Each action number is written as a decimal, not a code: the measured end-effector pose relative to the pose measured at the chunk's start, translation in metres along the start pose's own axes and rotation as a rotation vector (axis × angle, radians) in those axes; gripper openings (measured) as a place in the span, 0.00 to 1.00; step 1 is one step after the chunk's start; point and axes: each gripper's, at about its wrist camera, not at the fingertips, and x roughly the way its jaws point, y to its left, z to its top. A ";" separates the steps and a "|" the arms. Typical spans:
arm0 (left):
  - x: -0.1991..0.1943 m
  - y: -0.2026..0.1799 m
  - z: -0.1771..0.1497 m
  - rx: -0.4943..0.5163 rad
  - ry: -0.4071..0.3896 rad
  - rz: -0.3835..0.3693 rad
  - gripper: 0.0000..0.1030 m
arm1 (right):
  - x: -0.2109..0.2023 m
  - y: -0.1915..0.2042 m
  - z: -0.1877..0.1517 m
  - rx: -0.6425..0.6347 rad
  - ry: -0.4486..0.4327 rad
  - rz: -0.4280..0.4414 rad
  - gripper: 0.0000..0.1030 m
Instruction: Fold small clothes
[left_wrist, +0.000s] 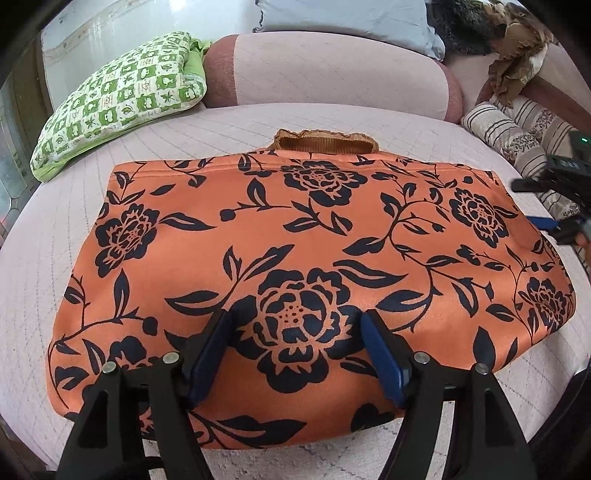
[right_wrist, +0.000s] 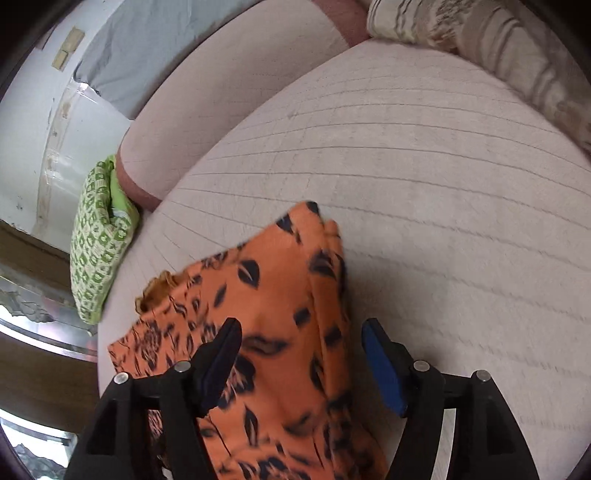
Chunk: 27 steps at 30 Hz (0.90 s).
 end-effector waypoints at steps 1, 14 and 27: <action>0.000 0.000 0.000 0.000 -0.001 0.001 0.71 | 0.007 0.001 0.004 -0.002 0.014 0.012 0.69; -0.001 0.000 0.000 -0.001 0.001 0.001 0.72 | -0.042 -0.011 -0.041 0.151 -0.100 0.001 0.66; -0.005 0.000 0.001 -0.017 0.021 0.008 0.72 | -0.036 -0.027 -0.163 0.341 0.013 0.184 0.76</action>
